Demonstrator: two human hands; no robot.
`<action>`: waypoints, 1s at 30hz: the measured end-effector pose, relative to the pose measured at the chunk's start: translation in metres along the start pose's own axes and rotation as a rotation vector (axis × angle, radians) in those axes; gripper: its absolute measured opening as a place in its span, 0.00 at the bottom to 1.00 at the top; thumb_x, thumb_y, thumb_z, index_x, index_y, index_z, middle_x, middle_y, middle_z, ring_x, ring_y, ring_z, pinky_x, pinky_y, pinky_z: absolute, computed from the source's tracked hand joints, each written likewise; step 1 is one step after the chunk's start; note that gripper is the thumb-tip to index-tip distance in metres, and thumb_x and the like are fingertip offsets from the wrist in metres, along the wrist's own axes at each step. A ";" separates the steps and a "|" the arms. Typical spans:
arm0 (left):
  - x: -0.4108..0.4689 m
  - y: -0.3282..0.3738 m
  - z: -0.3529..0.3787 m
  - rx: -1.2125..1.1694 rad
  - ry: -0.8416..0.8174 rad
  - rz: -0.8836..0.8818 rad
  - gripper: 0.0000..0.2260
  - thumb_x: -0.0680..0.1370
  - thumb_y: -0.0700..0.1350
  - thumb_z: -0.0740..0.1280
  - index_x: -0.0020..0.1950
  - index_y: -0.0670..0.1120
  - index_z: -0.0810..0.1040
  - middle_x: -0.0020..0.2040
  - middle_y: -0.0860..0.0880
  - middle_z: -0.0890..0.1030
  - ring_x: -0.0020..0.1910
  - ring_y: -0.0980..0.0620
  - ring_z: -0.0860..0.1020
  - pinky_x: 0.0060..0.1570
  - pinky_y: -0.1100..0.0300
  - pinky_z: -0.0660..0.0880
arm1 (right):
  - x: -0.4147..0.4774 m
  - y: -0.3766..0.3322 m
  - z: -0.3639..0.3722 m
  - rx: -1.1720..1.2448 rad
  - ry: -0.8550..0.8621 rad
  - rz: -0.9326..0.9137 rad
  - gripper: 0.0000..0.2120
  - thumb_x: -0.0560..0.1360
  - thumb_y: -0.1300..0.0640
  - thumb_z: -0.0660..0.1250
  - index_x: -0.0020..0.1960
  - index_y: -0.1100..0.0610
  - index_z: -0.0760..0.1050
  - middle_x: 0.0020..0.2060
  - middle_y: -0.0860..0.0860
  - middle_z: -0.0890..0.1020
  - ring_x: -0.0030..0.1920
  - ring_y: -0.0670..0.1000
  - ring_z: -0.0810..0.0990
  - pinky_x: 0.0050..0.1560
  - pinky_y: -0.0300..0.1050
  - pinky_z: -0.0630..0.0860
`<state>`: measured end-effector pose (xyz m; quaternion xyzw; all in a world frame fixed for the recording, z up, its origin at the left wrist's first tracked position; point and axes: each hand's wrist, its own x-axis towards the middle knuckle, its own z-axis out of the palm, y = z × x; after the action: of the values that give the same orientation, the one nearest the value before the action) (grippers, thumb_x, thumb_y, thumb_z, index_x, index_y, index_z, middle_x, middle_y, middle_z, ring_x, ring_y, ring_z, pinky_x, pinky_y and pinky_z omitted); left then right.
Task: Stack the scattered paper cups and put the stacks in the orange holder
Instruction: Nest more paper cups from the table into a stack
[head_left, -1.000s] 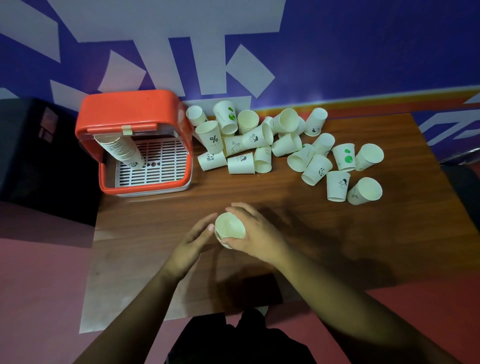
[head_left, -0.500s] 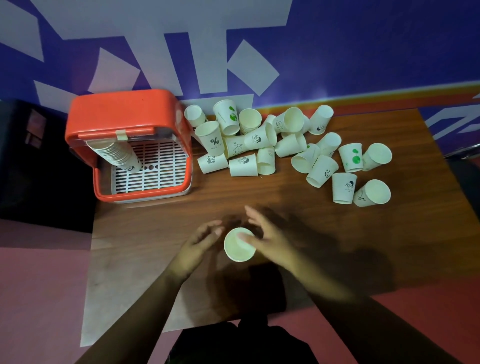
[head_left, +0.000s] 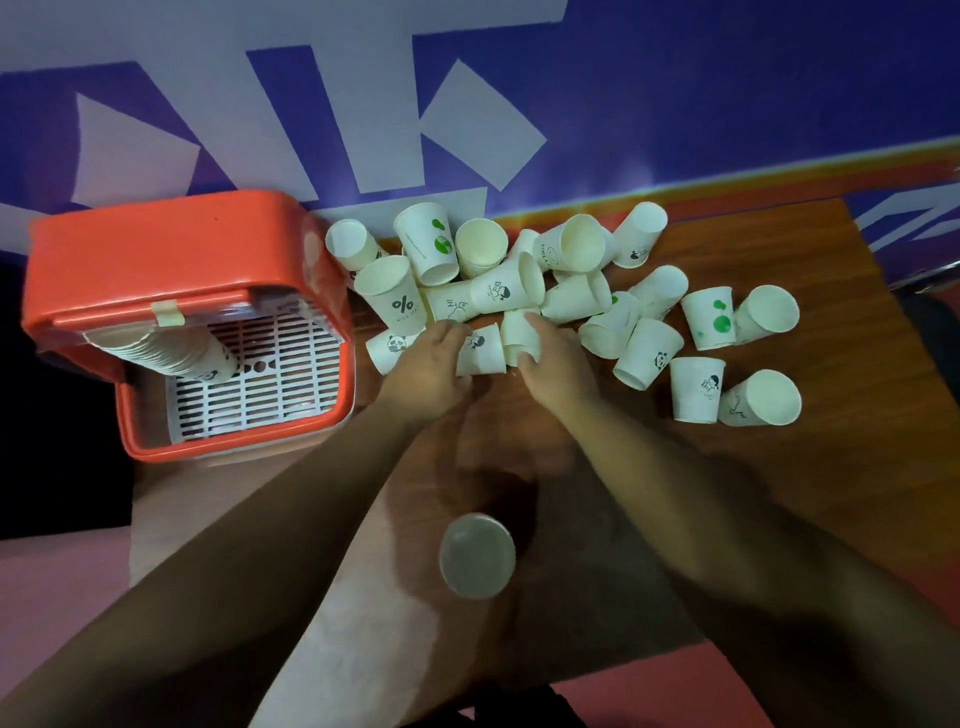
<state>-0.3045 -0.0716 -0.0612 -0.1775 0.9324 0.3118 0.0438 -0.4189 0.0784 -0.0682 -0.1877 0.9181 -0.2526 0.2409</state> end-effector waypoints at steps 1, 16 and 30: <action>0.008 -0.002 0.005 0.006 -0.037 -0.010 0.31 0.74 0.44 0.72 0.75 0.42 0.68 0.72 0.43 0.70 0.69 0.41 0.72 0.67 0.53 0.68 | 0.006 0.002 0.003 -0.039 -0.039 -0.014 0.26 0.79 0.53 0.62 0.76 0.47 0.63 0.66 0.58 0.69 0.65 0.57 0.72 0.65 0.52 0.72; -0.014 -0.029 0.040 -0.051 -0.219 -0.172 0.33 0.70 0.56 0.76 0.70 0.46 0.70 0.59 0.47 0.78 0.57 0.46 0.76 0.55 0.51 0.74 | -0.019 0.020 0.011 0.205 -0.081 0.202 0.22 0.72 0.52 0.70 0.64 0.50 0.67 0.59 0.52 0.74 0.53 0.50 0.77 0.44 0.44 0.78; -0.140 0.011 -0.027 -0.945 0.010 -0.186 0.35 0.72 0.50 0.76 0.75 0.62 0.64 0.70 0.52 0.74 0.69 0.52 0.74 0.65 0.51 0.75 | -0.073 0.026 -0.014 0.479 -0.168 0.230 0.36 0.64 0.45 0.72 0.70 0.48 0.66 0.60 0.49 0.74 0.55 0.49 0.79 0.54 0.53 0.81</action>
<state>-0.1766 -0.0374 -0.0064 -0.2622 0.6689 0.6953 -0.0183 -0.3731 0.1382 -0.0463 -0.0403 0.8244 -0.4169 0.3807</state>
